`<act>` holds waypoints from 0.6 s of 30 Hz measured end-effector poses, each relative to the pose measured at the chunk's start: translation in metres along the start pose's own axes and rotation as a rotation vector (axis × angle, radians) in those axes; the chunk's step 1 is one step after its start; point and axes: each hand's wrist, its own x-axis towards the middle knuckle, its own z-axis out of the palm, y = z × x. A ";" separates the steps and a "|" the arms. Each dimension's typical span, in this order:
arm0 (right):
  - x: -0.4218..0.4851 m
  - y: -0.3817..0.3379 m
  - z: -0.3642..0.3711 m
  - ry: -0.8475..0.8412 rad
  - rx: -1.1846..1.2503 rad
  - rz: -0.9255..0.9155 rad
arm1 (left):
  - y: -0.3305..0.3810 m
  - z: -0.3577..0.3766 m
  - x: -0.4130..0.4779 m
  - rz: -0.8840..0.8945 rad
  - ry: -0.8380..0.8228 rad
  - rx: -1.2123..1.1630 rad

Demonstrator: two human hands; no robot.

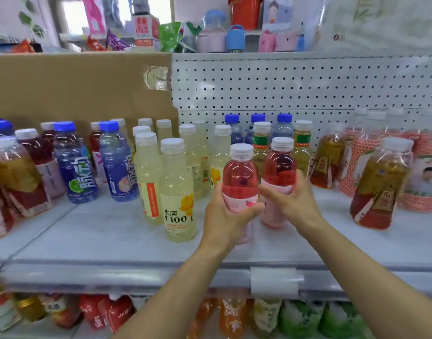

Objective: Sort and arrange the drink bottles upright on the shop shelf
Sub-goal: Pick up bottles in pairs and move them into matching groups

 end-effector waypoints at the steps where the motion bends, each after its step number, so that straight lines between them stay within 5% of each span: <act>1: -0.005 -0.002 -0.005 -0.002 0.009 -0.017 | 0.001 0.000 -0.002 0.001 0.011 -0.007; 18: -0.086 -0.062 -0.014 -0.139 0.194 -0.125 | 0.048 -0.054 -0.061 0.063 0.114 -0.087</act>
